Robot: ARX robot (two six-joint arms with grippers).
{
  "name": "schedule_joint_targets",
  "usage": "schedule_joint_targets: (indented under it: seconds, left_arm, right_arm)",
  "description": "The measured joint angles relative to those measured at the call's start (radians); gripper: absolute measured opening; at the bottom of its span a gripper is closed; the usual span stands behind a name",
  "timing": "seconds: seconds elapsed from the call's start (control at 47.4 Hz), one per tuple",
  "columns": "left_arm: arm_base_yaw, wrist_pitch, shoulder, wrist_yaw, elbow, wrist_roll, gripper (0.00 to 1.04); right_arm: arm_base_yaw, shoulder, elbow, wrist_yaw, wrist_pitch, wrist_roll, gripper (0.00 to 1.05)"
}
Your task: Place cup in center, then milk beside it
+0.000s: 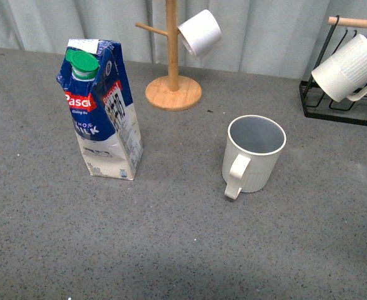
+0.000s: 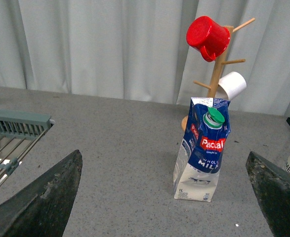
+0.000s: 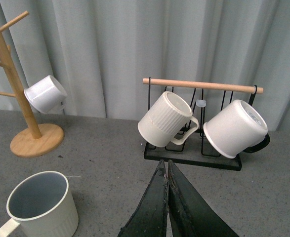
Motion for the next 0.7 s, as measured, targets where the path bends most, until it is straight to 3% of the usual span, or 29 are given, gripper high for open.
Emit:
schedule_joint_targets:
  seconds: [0.697]
  left_arm:
    - [0.0, 0.0, 0.0, 0.0, 0.0, 0.0, 0.98]
  right_arm:
    - [0.0, -0.573, -0.057, -0.003, -0.491, 0.0, 0.01]
